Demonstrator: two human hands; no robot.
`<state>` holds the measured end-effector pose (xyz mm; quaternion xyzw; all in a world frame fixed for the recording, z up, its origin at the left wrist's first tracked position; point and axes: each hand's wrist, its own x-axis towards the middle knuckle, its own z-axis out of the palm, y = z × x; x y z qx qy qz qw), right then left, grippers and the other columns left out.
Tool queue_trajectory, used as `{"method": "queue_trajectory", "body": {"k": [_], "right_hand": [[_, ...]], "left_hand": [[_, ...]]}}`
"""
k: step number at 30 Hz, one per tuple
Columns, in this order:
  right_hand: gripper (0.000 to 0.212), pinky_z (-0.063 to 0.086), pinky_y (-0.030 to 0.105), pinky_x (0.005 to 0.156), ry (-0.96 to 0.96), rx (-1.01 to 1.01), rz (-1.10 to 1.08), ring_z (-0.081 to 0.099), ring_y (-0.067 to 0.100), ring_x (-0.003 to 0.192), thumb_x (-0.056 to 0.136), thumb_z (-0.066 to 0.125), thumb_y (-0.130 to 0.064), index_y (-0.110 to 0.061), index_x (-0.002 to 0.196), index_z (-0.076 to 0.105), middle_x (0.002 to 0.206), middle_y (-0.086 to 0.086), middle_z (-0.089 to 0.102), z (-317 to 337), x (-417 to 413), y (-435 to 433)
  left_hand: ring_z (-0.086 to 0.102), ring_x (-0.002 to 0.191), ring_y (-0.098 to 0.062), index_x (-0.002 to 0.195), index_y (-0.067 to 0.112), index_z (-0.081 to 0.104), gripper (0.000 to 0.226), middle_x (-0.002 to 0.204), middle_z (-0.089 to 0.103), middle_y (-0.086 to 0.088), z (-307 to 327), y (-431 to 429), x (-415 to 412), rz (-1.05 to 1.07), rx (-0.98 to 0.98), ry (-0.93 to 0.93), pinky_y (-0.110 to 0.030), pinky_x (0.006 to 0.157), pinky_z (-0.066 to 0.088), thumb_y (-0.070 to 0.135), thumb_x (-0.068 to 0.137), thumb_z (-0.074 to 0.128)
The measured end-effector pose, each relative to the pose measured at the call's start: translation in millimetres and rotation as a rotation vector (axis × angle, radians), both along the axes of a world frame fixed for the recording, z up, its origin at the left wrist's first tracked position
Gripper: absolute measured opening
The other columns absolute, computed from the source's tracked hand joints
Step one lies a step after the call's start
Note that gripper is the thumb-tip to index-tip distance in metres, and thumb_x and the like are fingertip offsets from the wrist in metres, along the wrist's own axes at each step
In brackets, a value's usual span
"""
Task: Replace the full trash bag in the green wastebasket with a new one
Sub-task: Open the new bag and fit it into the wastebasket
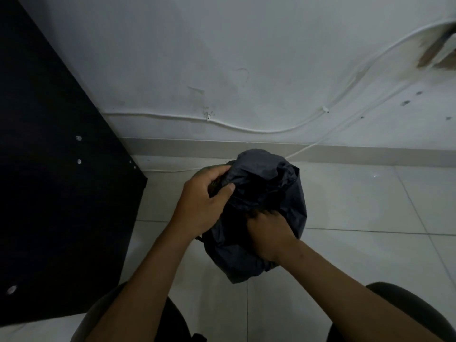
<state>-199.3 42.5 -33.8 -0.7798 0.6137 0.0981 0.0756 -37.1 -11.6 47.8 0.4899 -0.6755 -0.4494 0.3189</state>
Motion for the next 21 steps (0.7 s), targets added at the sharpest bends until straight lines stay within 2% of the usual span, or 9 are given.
{"method": "queue_trajectory", "body": {"k": [2,3,5,7,8,12,15,17,21], "right_hand": [[0.047,0.048,0.04,0.081,-0.097,-0.206,0.045,0.061,0.035,0.096,0.082,0.059,-0.038,-0.011,0.121,0.06,0.109,0.014,0.064,-5.2,10.0,-4.2],[0.053,0.048,0.043,0.084,-0.142,-0.221,0.064,0.059,0.038,0.103,0.086,0.051,-0.042,-0.011,0.128,0.056,0.118,0.017,0.062,-9.7,11.7,-7.0],[0.067,0.027,0.053,0.113,-0.15,0.054,0.038,0.027,0.04,0.142,0.095,0.023,-0.053,-0.019,0.152,0.026,0.157,0.019,0.027,-24.2,7.1,-10.4],[0.07,-0.006,0.051,0.12,-0.053,0.379,-0.074,-0.015,0.034,0.149,0.097,0.012,-0.062,-0.027,0.156,-0.003,0.163,0.012,-0.014,-41.0,-2.4,-9.0],[0.071,-0.012,0.05,0.119,-0.025,0.437,-0.106,-0.022,0.033,0.147,0.096,0.011,-0.064,-0.028,0.155,-0.007,0.162,0.011,-0.02,-44.9,-5.7,-8.9],[0.066,-0.004,0.047,0.121,-0.066,0.368,-0.097,-0.01,0.031,0.15,0.1,0.021,-0.056,-0.026,0.157,0.003,0.164,0.012,-0.008,-35.2,-0.9,-10.3],[0.057,0.019,0.044,0.118,-0.05,0.17,-0.01,0.029,0.034,0.142,0.1,0.038,-0.039,-0.015,0.151,0.027,0.155,0.018,0.031,-14.5,9.1,-11.3],[0.054,0.032,0.043,0.111,-0.068,0.166,0.005,0.041,0.034,0.134,0.099,0.041,-0.036,-0.012,0.147,0.032,0.149,0.017,0.04,-9.9,14.4,-11.3],[0.067,-0.006,0.053,0.119,-0.041,0.406,-0.094,-0.022,0.033,0.147,0.099,0.017,-0.057,-0.03,0.154,-0.01,0.162,0.003,-0.022,-28.1,10.3,-16.7]], "left_hand": [[0.064,0.107,-0.006,0.126,0.026,0.064,0.039,0.118,0.068,0.008,4.5,-0.5,0.9,-0.029,0.047,0.022,-0.036,0.097,0.052,0.026,0.087,0.066],[0.066,0.105,-0.007,0.126,0.024,0.064,0.038,0.116,0.07,0.007,6.8,0.1,1.0,-0.046,0.072,0.05,-0.034,0.095,0.053,0.022,0.089,0.067],[0.068,0.098,-0.008,0.126,0.021,0.065,0.036,0.111,0.072,0.006,11.6,5.4,1.3,-0.083,0.12,0.124,-0.029,0.088,0.055,0.013,0.091,0.067],[0.069,0.093,-0.007,0.125,0.02,0.065,0.036,0.108,0.073,0.005,14.7,12.1,2.2,-0.122,0.14,0.172,-0.026,0.083,0.056,0.011,0.09,0.066],[0.069,0.091,-0.005,0.124,0.022,0.065,0.036,0.107,0.073,0.006,14.9,14.5,2.7,-0.132,0.144,0.176,-0.024,0.081,0.056,0.01,0.09,0.067],[0.07,0.085,-0.005,0.114,0.033,0.068,0.03,0.096,0.074,0.01,13.7,7.6,9.2,-0.038,0.103,0.145,-0.028,0.078,0.058,0.013,0.091,0.066],[0.071,0.092,-0.019,0.114,0.032,0.068,0.031,0.099,0.075,0.003,14.4,-2.4,17.4,-0.011,0.163,0.215,-0.041,0.086,0.058,0.011,0.091,0.065],[0.071,0.097,-0.022,0.118,0.023,0.067,0.032,0.105,0.075,-0.002,18.1,-1.7,16.6,-0.077,0.221,0.292,-0.04,0.088,0.057,0.007,0.09,0.065],[0.071,0.097,-0.024,0.12,0.02,0.067,0.032,0.107,0.074,-0.003,18.8,9.1,4.7,-0.166,0.222,0.269,-0.039,0.087,0.057,0.006,0.092,0.063]]}}
